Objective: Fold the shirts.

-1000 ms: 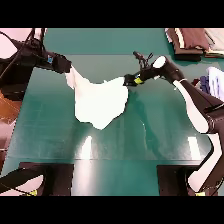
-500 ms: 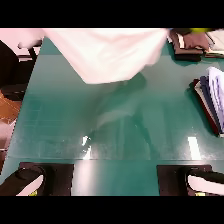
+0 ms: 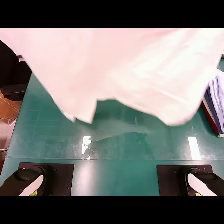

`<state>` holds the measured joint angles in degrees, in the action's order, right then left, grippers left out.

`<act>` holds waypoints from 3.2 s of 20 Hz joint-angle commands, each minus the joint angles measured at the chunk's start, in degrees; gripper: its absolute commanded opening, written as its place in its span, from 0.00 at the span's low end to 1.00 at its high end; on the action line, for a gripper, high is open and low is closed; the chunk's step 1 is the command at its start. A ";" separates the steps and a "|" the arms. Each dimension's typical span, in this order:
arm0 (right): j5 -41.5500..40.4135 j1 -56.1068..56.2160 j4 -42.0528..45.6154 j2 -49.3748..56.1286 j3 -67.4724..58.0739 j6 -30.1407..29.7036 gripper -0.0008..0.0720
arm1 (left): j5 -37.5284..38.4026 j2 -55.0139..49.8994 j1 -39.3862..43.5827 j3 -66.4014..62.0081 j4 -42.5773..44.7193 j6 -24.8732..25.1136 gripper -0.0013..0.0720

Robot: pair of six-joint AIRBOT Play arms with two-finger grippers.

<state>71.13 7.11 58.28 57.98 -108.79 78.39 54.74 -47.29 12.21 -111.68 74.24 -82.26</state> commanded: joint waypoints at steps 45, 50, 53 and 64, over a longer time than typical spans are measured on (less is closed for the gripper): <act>8.46 -0.48 -0.26 16.09 25.77 0.37 0.63 | 8.52 1.92 -13.00 91.54 -17.75 -7.26 0.74; 8.33 -0.46 -0.28 16.09 25.77 0.39 0.63 | 5.84 1.95 -13.00 93.88 -22.91 -5.14 0.65; 8.57 -0.48 -0.26 16.09 25.77 0.39 0.63 | 4.72 1.95 -13.03 93.83 -24.63 -4.50 0.15; 14.47 -28.76 13.97 6.75 55.58 1.25 0.64 | 8.66 1.95 -13.03 74.71 -16.48 -2.80 0.05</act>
<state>85.14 -12.25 66.81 67.92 -64.45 79.18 63.26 -45.39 -0.80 -33.82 57.06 -85.21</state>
